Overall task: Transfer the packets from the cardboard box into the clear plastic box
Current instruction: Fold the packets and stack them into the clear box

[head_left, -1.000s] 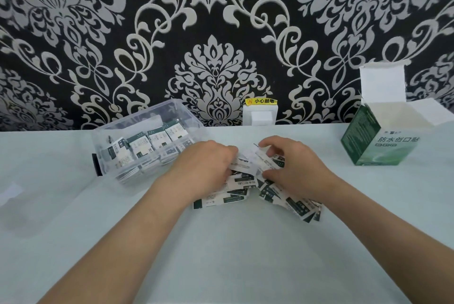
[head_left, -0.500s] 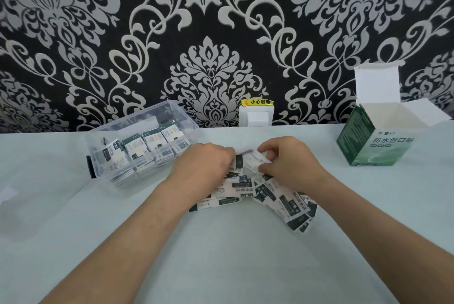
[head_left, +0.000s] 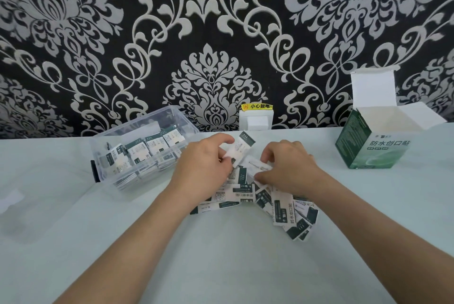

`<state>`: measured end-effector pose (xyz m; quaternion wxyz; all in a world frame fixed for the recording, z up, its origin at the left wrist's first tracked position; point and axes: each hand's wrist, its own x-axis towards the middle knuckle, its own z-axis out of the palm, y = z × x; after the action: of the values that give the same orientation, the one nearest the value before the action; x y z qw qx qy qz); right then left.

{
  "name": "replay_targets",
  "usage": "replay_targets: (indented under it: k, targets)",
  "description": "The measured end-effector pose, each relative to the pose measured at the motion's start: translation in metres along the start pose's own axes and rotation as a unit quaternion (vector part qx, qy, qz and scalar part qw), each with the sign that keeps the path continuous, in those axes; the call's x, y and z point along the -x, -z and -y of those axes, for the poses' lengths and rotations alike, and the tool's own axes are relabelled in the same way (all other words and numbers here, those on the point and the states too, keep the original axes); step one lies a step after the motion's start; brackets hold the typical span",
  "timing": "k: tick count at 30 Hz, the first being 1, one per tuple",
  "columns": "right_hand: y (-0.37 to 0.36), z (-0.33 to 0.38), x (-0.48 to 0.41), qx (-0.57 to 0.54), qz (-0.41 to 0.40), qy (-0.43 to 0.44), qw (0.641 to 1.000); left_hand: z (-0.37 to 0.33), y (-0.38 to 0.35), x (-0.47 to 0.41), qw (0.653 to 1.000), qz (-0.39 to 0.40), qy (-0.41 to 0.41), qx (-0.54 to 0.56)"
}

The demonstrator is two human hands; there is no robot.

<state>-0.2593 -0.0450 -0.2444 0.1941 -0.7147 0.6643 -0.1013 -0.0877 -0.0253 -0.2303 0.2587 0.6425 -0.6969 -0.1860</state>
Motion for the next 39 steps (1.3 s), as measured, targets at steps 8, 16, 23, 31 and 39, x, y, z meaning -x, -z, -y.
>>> replay_targets:
  k: [8, 16, 23, 31, 39]
  targets:
    - [0.006, -0.01, -0.002, -0.213, -0.131, 0.019, 0.968, -0.005, -0.01, 0.01, 0.97, -0.027, 0.114, 0.215]
    - [-0.018, 0.018, 0.02, -0.074, -0.313, 0.222, 0.92, -0.023, -0.014, 0.019, 0.889, -0.003, 0.128, 0.439]
    - [-0.012, 0.018, 0.02, -0.247, -0.252, 0.199, 0.914, -0.02, -0.008, 0.019, 0.881, -0.009, 0.112, 0.459]
    - [0.018, 0.001, 0.025, -0.415, -0.096, 0.052, 0.903, -0.029, -0.024, 0.024, 0.993, 0.029, -0.051, 0.104]
    - [0.025, -0.04, 0.022, -0.271, -0.081, -0.023, 0.959, -0.03, -0.048, 0.036, 0.963, 0.145, -0.164, -0.156]
